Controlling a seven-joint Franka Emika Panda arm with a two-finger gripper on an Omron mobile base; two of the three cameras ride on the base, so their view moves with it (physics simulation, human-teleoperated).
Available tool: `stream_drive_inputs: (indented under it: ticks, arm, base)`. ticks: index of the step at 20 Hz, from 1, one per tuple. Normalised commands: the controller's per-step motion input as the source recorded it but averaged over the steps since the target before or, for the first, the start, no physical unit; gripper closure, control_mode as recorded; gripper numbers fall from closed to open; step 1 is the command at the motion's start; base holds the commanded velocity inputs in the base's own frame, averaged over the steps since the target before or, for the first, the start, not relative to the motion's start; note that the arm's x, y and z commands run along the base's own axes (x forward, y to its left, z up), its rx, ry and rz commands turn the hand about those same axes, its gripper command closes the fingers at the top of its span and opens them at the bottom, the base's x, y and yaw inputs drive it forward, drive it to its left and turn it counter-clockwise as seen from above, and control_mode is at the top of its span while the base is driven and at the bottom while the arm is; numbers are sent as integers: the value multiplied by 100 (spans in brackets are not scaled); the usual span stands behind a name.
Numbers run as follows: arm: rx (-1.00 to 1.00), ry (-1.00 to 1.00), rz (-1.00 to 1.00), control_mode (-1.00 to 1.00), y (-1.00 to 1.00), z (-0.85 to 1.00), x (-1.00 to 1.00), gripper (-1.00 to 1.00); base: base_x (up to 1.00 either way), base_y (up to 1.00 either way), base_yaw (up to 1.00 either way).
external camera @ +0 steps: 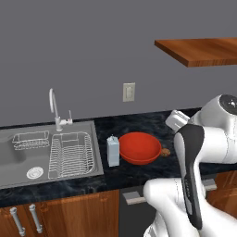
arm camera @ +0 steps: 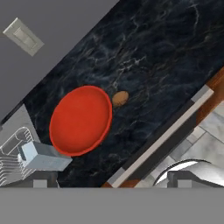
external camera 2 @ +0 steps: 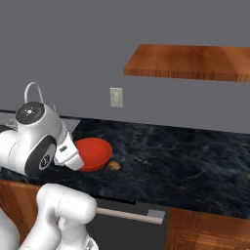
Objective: Gather the eggs and milk located in the vicinity of the sink area and place them right next to the bowl.
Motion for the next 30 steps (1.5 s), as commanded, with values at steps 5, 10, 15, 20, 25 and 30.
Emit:
stream_drive_inputs:
  ticks: [5,10,15,20,25,30]
  arm:
    - [-10,0,5,-100,26,0,-1,-100]
    - [-3,0,1,-100,6,0,0,-100]
    - [0,0,1,100,0,0,0,-100]
    - [0,0,0,100,0,0,0,-100]
    - [0,0,0,100,0,0,0,-100]
    - [0,0,0,100,0,0,0,-100]
  base:
    - [0,0,0]
    - [0,0,0]
    - [0,0,0]
    - [0,11,11]
    - [0,29,19]
    - [-2,35,20]
